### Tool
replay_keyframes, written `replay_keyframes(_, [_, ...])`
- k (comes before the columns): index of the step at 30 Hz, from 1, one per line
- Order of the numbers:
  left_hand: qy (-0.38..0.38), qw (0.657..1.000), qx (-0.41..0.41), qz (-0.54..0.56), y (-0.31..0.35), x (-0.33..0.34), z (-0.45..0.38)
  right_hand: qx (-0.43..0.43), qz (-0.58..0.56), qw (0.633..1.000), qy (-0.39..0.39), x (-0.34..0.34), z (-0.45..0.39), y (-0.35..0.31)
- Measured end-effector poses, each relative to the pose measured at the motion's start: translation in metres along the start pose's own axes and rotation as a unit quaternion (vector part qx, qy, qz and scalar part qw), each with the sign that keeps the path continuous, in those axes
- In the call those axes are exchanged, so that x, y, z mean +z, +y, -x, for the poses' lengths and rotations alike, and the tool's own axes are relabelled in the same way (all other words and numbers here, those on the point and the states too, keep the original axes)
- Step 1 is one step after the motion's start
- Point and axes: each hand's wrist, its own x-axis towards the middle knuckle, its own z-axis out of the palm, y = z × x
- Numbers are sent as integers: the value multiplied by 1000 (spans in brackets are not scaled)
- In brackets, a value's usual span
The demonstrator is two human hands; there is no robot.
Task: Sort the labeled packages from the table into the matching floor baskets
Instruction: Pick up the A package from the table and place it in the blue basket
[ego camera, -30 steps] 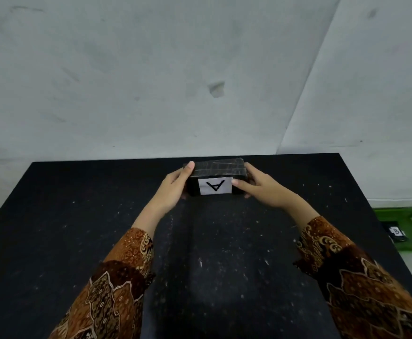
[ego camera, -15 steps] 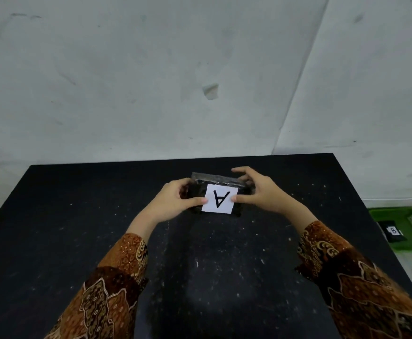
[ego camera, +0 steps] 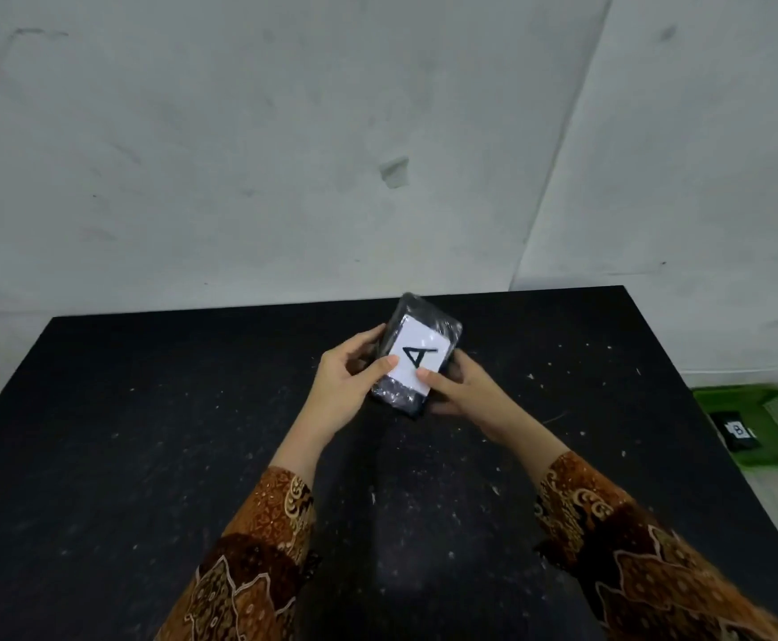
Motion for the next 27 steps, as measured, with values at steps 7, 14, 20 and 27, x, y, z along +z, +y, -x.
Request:
replay_keyframes(7, [-147,988,-17,-51,18,-19,-11,-56,103,992,-56,-35,5,-35])
replay_keyframes(14, [-3,995,-28,93,-8,7,-1,-97,-3,990,102,-34,22,-13])
replay_keyframes(20, [-26,994,-30,107,-26,64,11,-69,0,980,187,-60,69,19])
replay_keyframes(27, [-156,985,-58,50,-17,196,34,-37,-27,966,255,-162,182,52])
